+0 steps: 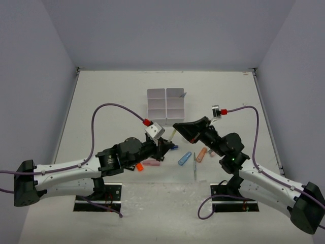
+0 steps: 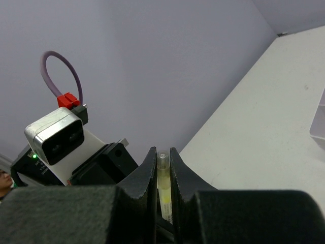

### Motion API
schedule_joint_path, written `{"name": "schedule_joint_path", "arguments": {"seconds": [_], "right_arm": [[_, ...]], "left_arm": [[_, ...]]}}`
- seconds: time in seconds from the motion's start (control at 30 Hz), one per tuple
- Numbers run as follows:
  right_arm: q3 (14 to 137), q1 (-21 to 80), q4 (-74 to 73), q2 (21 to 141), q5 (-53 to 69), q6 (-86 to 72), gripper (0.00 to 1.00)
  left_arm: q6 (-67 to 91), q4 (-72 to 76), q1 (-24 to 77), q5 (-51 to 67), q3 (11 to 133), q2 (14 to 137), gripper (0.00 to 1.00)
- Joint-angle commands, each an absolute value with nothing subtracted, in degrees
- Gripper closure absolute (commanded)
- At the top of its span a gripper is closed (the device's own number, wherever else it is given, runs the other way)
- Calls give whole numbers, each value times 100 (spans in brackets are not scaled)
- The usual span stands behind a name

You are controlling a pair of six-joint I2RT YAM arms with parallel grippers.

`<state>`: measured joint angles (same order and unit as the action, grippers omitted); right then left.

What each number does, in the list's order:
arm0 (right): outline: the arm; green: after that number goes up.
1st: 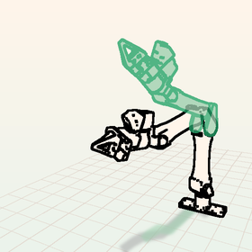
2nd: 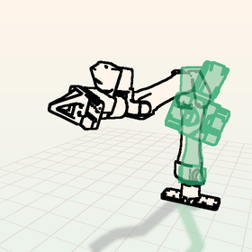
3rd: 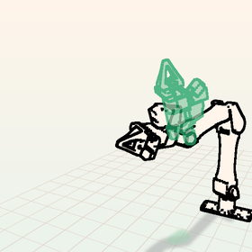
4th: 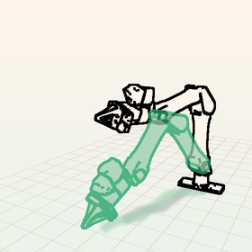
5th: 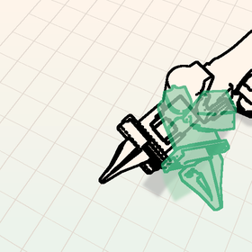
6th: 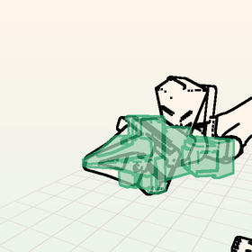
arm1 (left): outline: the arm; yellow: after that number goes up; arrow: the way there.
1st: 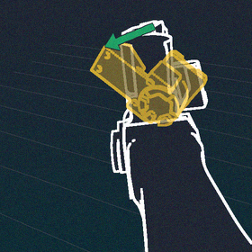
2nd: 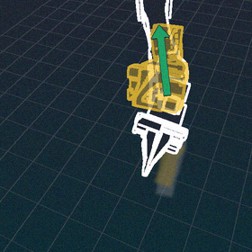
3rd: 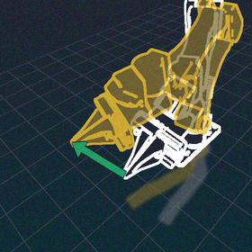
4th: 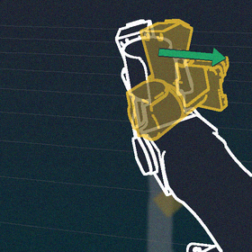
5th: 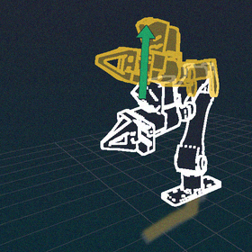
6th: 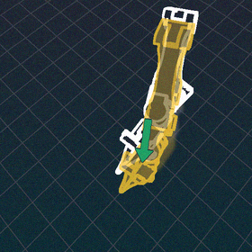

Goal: Sort the stationery into containers
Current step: Close the pen cap on the pen.

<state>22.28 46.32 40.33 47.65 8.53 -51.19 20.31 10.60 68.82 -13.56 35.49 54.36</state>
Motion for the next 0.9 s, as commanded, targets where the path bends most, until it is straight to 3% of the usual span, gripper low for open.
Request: {"name": "schedule_joint_path", "arguments": {"seconds": [0.0,0.23,0.53,0.67,0.73,0.87], "right_arm": [[2084,5382,1553,5123,1834,-5020,100],[2869,5388,415,4113,1177,-4584,100],[3831,5388,-291,3784,589,-4249,91],[4117,5379,-368,3883,599,-4168,80],[4197,5388,-392,3895,584,-4149,69],[4385,5388,-518,3911,545,-4078,64]], "left_arm": [[1884,4326,6746,-1861,3821,4948,100],[1640,4518,6741,-689,3192,5124,100],[2034,5327,6741,-517,2180,5371,100],[1996,5344,6741,-355,2214,5447,100],[1996,5335,6741,-320,2219,5485,100],[2039,5401,6741,-316,2127,5515,100]]}}
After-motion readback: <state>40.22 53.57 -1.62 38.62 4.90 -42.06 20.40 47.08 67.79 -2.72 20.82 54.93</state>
